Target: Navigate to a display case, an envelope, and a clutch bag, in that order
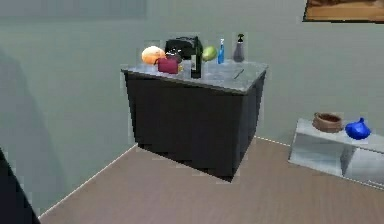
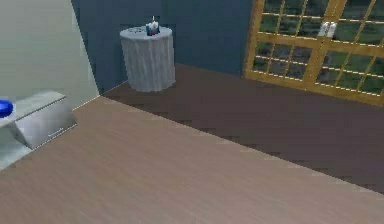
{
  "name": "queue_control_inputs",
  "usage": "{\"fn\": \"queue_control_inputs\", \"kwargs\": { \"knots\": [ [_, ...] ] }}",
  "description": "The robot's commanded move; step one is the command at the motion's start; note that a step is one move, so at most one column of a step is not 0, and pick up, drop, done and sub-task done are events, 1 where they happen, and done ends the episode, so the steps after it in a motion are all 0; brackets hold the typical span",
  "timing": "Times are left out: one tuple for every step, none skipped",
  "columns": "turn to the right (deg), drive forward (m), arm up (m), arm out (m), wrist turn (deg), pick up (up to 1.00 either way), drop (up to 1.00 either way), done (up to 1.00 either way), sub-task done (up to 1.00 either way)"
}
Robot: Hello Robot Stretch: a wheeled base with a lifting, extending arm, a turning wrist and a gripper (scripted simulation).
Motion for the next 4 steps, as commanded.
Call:
{"fn": "queue_control_inputs", "kwargs": {
  "knots": [
    [18.0,0.0,0.0,0.0,0.0,0.0,0.0,0.0,0.0],
    [0.0,1.0,0.0,0.0,0.0,0.0,0.0,0.0,0.0],
    [-45.0,0.0,0.0,0.0,0.0,0.0,0.0,0.0,0.0],
    [0.0,0.0,0.0,0.0,0.0,0.0,0.0,1.0,0.0]
  ]
}}
